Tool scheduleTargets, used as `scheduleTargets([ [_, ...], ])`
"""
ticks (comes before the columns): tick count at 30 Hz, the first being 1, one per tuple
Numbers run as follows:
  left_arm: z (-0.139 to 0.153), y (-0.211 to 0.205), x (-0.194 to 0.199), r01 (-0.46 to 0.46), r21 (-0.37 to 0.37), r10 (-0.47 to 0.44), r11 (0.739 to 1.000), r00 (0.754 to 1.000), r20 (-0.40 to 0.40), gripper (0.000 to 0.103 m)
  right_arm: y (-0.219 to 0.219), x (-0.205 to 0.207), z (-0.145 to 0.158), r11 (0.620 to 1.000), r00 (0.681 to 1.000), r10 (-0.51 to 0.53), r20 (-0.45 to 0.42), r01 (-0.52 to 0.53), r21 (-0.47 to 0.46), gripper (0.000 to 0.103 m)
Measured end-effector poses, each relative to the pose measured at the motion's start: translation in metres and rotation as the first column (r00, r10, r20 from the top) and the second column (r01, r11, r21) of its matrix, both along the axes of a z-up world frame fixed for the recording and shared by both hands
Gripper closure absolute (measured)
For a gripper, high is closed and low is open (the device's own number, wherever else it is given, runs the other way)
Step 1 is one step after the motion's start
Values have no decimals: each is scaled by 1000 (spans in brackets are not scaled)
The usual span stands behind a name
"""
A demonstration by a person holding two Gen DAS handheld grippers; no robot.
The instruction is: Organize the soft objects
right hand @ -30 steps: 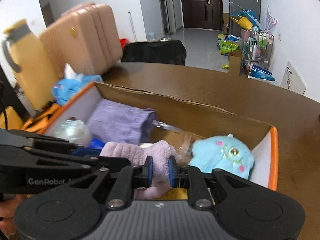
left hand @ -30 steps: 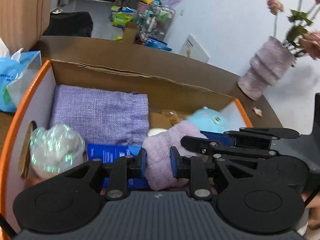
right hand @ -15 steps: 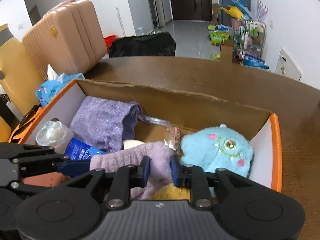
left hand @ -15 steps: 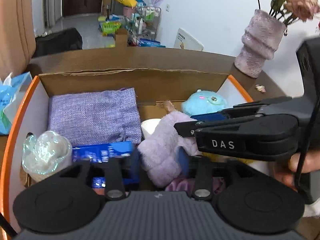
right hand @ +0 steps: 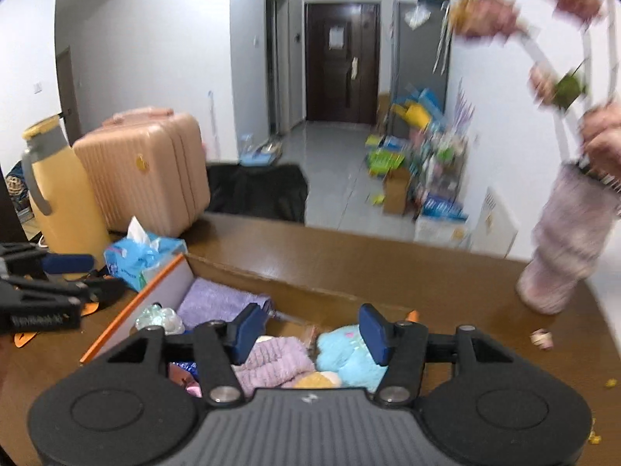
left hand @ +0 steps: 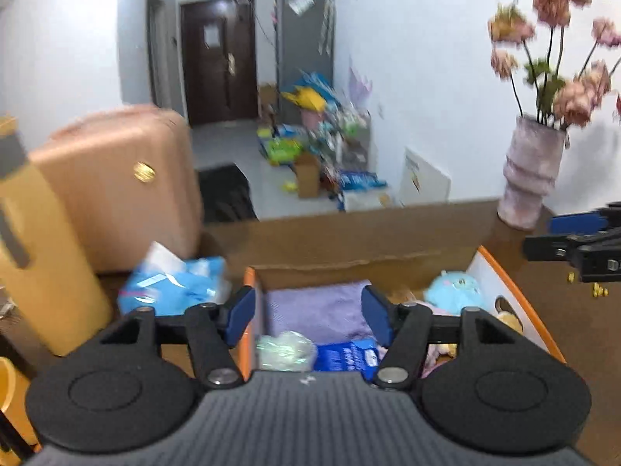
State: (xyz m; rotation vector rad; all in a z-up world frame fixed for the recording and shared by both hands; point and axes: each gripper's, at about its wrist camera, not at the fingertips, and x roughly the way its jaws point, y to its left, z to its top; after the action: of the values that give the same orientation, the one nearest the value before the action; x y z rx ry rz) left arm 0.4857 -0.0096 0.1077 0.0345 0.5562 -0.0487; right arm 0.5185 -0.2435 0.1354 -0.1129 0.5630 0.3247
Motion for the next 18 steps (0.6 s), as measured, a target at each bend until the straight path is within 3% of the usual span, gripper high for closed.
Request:
scheduleTargets([
  [2,7,5,-21,-27,-10,28,1000,997,77,14,-6,-26,6,999,993,-49,109,47,23,29],
  [4,8,7,-41,-57,9,54,998,983,178,8,-10,-54,4,993,965,-116,236,105,59,17],
  [6,7,9,-54,-72,23,66,997,973,223,5,-13,-77,-1,988,932,-148,330,127,84,13],
  [11,4,11,-75,-77,13,71,997,960,271,5,-16,-107,-9,978,913,-191,359,146,148,11],
  [18,13,19,-108,-74,-1,70,997,942,329,5,-5,-130,-6,979,908,-192,372,153,131,11],
])
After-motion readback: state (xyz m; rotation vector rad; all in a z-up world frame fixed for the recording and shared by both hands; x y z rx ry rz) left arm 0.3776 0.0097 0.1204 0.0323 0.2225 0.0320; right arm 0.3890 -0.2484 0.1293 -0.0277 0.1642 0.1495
